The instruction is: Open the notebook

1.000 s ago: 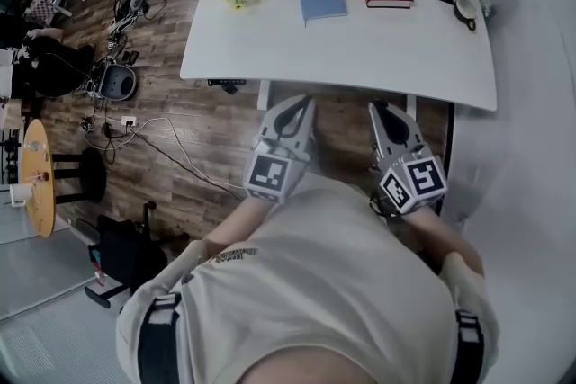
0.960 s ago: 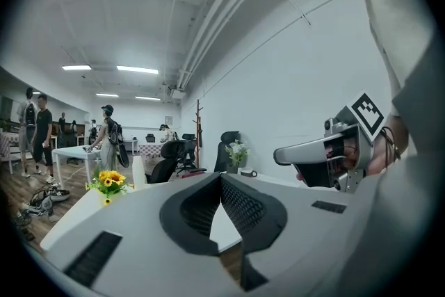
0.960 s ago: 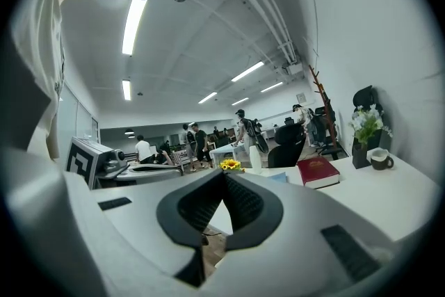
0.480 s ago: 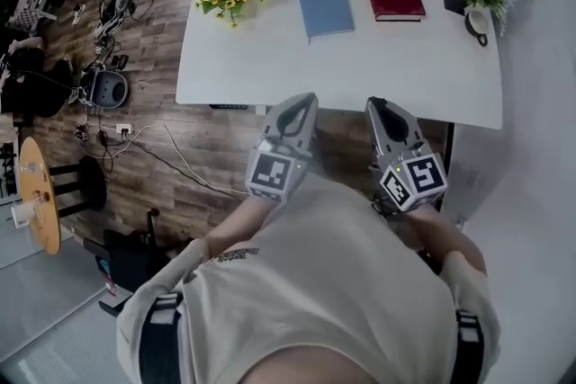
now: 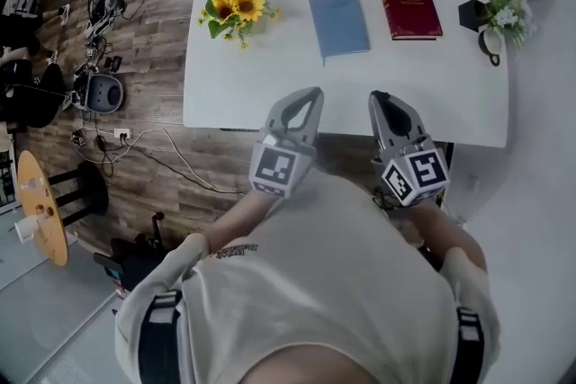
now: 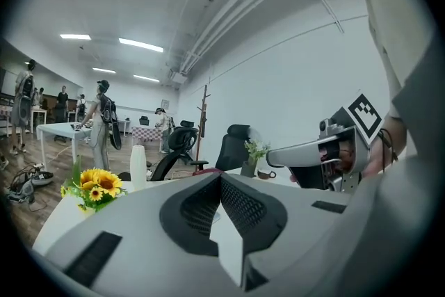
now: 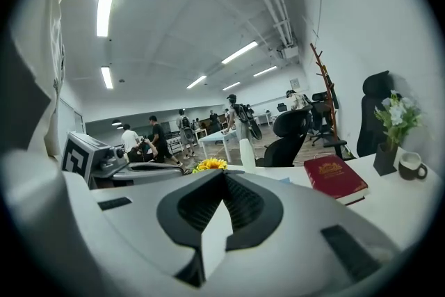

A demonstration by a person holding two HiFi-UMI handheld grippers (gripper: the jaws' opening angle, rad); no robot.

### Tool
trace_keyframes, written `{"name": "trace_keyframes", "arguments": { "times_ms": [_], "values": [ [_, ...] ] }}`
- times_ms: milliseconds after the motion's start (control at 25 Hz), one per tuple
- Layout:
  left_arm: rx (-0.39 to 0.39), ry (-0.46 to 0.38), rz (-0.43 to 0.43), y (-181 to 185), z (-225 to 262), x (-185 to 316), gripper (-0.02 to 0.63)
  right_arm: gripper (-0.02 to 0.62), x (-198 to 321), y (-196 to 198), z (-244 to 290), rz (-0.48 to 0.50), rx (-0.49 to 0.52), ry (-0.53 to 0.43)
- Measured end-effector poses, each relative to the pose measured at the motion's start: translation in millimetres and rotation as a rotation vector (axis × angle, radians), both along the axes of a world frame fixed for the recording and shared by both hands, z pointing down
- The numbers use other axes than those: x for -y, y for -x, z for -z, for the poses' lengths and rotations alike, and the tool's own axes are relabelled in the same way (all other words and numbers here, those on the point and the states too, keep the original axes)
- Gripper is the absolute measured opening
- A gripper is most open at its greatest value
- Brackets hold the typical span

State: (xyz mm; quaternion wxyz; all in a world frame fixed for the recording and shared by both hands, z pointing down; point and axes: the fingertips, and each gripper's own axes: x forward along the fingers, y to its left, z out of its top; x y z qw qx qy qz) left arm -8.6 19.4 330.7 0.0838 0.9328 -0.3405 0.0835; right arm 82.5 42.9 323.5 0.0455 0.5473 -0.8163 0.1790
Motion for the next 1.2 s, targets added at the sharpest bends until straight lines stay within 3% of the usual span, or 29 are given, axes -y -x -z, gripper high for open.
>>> {"name": "trace_keyframes", "arguments": {
  "times_ms": [320,640,1200],
  "values": [
    [-0.022,0.006,-0.050,7,5,61,0.002,0.003,65,4,8,-0.050,-0.024,0.008],
    [-0.004,0.020,-0.060,-3,4,86,0.002,0.003,91,-5,3,-0.057,-0.023,0.031],
    [0.019,0.067,0.008,-30,-7,114,0.002,0.003,124,-26,-18,0.009,0.023,0.080]
  ]
}}
